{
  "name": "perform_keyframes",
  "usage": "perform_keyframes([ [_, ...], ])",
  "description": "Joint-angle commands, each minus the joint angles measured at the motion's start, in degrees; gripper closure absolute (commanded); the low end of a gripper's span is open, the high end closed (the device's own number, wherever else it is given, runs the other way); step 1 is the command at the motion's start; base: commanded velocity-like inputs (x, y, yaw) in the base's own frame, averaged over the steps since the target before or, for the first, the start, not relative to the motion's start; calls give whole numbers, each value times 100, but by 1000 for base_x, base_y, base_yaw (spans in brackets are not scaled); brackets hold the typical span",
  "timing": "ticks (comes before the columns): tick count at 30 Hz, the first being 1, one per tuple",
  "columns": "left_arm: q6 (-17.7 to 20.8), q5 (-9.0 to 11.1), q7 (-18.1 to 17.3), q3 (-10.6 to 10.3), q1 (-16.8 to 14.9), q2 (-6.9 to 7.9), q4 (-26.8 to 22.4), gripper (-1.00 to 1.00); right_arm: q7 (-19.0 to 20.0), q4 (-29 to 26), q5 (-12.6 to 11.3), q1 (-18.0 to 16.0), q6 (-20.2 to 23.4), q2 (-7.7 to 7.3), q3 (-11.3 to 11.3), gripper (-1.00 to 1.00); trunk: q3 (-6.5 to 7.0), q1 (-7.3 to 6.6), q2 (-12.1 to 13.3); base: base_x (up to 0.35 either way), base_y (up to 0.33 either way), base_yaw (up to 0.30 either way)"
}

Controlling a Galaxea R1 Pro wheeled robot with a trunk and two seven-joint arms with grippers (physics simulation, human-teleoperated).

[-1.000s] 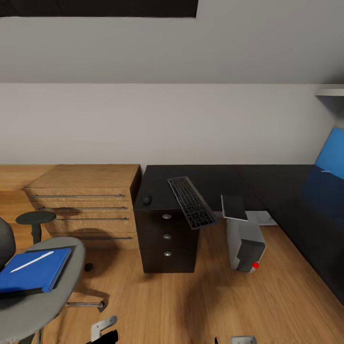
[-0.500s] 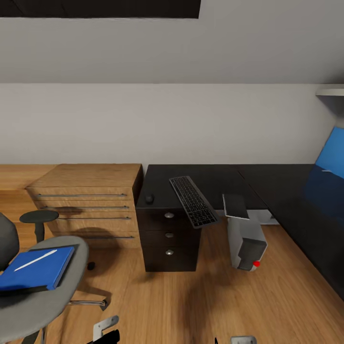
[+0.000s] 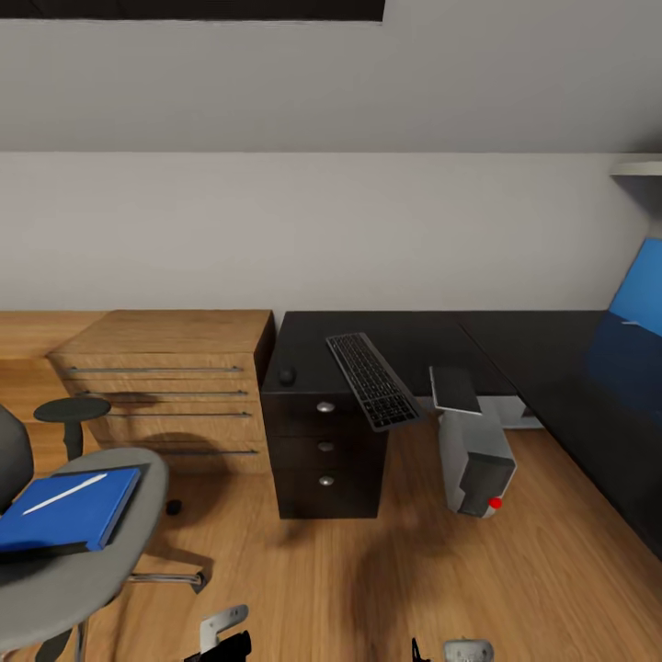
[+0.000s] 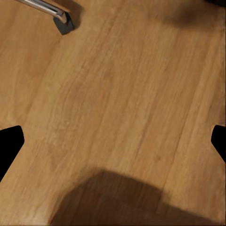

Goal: In the bedroom, organize the workspace by keeping the computer under the desk, ensuring the monitor is on the desk, placing the keyboard on the desk next to the monitor, placing the mouse on the desk next to the keyboard, moving the folder from the swivel chair onto the desk next to the mouse, stacking the notebook on top of the folder with the pen on top of the notebook, and positioning the swivel chair next to the desk.

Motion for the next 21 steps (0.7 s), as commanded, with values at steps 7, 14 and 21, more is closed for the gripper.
perform_keyframes([
  [7, 53, -237, 303, -53, -12, 111, -1242, -100, -55, -172, -41, -4, -454, -22, 13, -100, -131, 154, -285, 0, 0, 0],
  [14, 856, -495, 1821, -16, -21, 865, -3830, -100, -59, -428, -34, -4, -704, -56, 24, -100, -257, 308, -565, 0, 0, 0],
  [21, 1842, -507, 3273, 288, -22, 1875, -6424, -100, -69, -477, -39, -4, -930, -116, -3, -100, -383, 461, -846, 0, 0, 0],
])
